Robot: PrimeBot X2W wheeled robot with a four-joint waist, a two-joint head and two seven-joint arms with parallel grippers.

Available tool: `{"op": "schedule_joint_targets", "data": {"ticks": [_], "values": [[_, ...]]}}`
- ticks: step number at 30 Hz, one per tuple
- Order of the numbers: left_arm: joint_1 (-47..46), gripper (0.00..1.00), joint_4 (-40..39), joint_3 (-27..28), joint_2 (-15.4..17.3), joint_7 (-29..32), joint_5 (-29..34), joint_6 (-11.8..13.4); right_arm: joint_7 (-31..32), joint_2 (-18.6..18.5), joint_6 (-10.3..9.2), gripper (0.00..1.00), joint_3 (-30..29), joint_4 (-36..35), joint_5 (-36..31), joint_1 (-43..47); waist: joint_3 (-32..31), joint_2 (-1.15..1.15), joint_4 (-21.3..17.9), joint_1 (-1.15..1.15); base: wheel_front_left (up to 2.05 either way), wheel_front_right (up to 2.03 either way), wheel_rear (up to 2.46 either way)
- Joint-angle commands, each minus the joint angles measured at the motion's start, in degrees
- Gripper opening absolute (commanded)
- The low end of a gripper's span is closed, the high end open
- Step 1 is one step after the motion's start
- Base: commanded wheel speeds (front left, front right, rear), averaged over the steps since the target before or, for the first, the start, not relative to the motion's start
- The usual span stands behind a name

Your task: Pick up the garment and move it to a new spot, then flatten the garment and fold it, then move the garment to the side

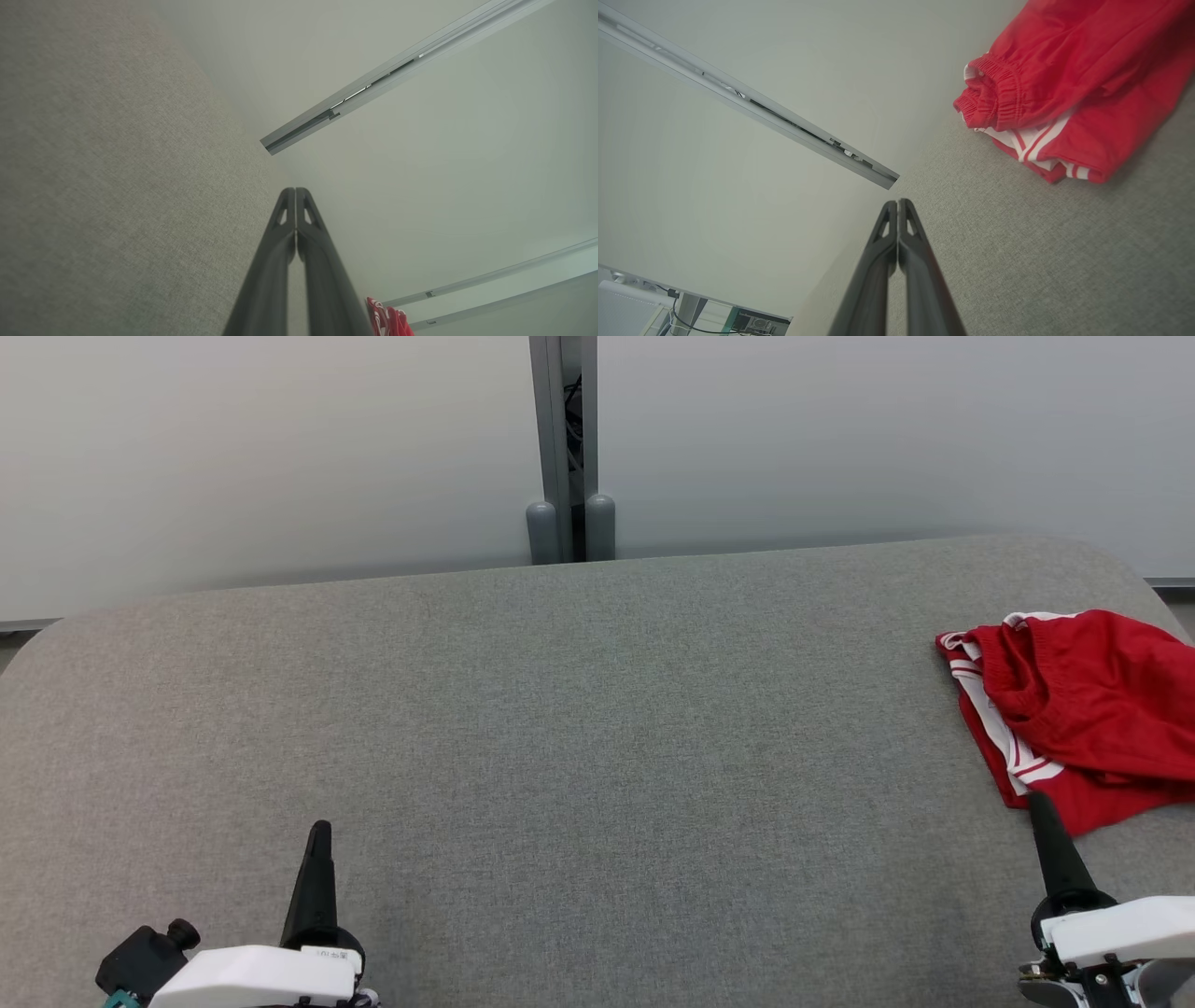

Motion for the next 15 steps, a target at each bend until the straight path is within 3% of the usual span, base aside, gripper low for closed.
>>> {"op": "schedule_joint_targets", "data": {"ticks": [1, 15], "values": [[-2.0, 0.00, -0.7, 0.0, 0.2, 0.1, -1.5, -0.5, 0.7, -0.6, 0.02, 0.00, -0.7, -0.8, 1.8, -0.3, 0.0, 0.00, 0.0, 0.00, 0.00, 0.00, 0.00], [-3.0, 0.00, -0.7, -0.3, 0.3, 1.3, -9.1, -1.6, 3.9, -1.0, 0.02, 0.00, -3.2, -1.2, 11.1, -0.2, -0.1, 0.00, 0.1, 0.00, 0.00, 0.00, 0.00]]}}
